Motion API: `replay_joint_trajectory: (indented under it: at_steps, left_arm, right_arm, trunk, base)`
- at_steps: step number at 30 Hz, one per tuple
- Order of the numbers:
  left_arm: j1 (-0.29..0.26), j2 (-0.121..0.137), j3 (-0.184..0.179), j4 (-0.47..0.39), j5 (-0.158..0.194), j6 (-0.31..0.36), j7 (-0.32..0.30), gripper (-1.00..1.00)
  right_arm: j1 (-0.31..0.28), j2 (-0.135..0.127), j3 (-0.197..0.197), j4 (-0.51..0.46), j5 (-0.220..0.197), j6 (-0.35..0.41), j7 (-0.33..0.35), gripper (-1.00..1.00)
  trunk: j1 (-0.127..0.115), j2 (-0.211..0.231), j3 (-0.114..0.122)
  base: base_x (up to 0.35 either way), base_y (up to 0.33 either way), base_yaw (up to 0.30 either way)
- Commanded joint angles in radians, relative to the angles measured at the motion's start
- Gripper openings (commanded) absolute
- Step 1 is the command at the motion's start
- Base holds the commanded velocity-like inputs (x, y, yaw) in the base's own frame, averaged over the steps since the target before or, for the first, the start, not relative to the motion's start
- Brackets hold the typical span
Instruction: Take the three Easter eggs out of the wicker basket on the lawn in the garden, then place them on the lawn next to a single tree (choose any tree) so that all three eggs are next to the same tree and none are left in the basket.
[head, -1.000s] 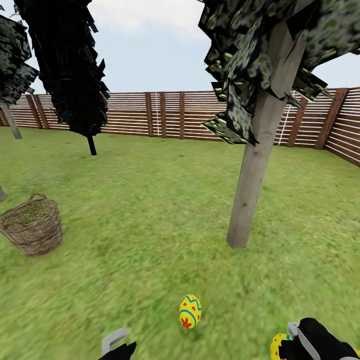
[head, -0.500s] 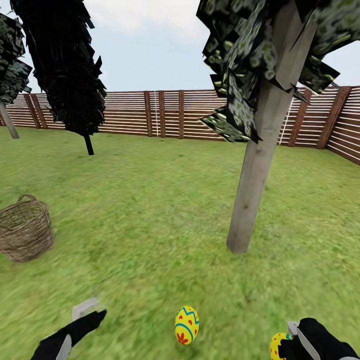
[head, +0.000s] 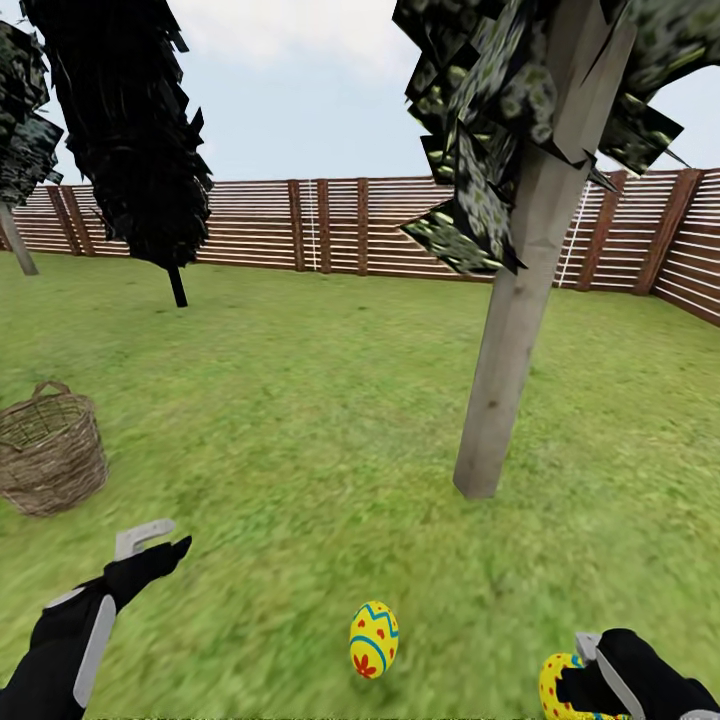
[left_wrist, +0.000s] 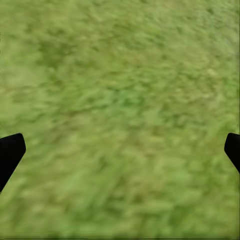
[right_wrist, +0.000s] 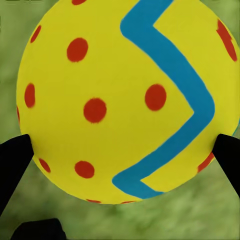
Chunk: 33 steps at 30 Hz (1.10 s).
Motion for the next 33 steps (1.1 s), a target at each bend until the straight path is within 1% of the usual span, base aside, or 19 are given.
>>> replay_joint_trajectory:
  at_steps: [1,2,10,14,16,18,19,21,27,30,33]
  left_arm:
    - [-0.001,0.000,0.002,-0.001,0.008,0.008,-0.002,1.00]
    - [-0.001,0.000,0.003,0.000,0.008,0.008,-0.001,1.00]
    - [-0.001,-0.003,0.002,0.017,0.007,0.009,0.002,1.00]
    - [-0.001,-0.009,0.002,0.045,0.007,0.008,0.002,1.00]
    - [-0.001,-0.009,0.002,0.055,0.007,0.008,0.002,1.00]
    - [-0.001,-0.009,0.002,0.059,0.007,0.008,0.002,1.00]
    - [-0.001,-0.009,0.002,0.069,0.007,0.008,0.002,1.00]
    - [-0.001,-0.009,0.002,0.079,0.007,0.007,0.002,1.00]
    - [-0.001,-0.010,0.002,0.083,0.009,0.006,0.002,1.00]
    - [-0.001,-0.010,0.002,0.100,0.009,0.006,0.001,1.00]
    - [-0.001,-0.011,0.002,0.110,0.009,0.006,0.000,1.00]
  right_arm:
    - [0.000,-0.002,0.008,-0.006,-0.010,0.005,-0.003,-1.00]
    - [0.000,-0.003,0.008,-0.010,-0.010,0.005,-0.003,-1.00]
    - [0.000,-0.006,0.008,-0.012,-0.007,0.005,-0.005,-1.00]
    - [-0.001,-0.004,0.007,-0.015,-0.008,0.004,-0.004,-1.00]
    - [-0.001,0.000,0.013,-0.053,0.000,0.008,-0.004,-1.00]
    - [0.000,0.002,0.013,-0.068,0.004,0.012,-0.006,-1.00]
    - [0.000,0.005,0.009,-0.107,0.002,0.011,-0.010,-1.00]
    - [-0.001,0.005,0.005,-0.128,-0.005,0.014,-0.013,-1.00]
    - [-0.001,-0.002,0.005,-0.134,-0.008,0.010,-0.014,-1.00]
    - [-0.001,-0.004,-0.008,-0.133,-0.007,0.010,-0.015,-1.00]
    - [0.000,-0.005,-0.011,-0.133,-0.006,0.010,-0.016,-1.00]
  trunk:
    - [0.004,-0.008,-0.004]
    - [0.008,-0.015,-0.007]
    - [0.011,-0.017,-0.038]
    - [0.013,-0.017,-0.054]
    - [0.014,-0.018,-0.061]
    - [0.015,-0.018,-0.069]
    - [0.015,-0.019,-0.073]
    - [0.016,-0.019,-0.081]
    - [0.019,-0.021,-0.104]
    - [0.020,-0.021,-0.116]
    - [0.021,-0.022,-0.127]
  base:
    - [0.000,0.000,0.000]
    - [0.000,0.000,0.000]
    - [0.000,0.000,0.000]
    - [0.000,0.000,0.000]
    - [0.000,0.000,0.000]
    - [0.000,0.000,0.000]
    - [0.000,0.000,0.000]
    - [0.000,0.000,0.000]
    - [0.000,0.000,0.000]
    - [0.000,0.000,0.000]
    - [0.000,0.000,0.000]
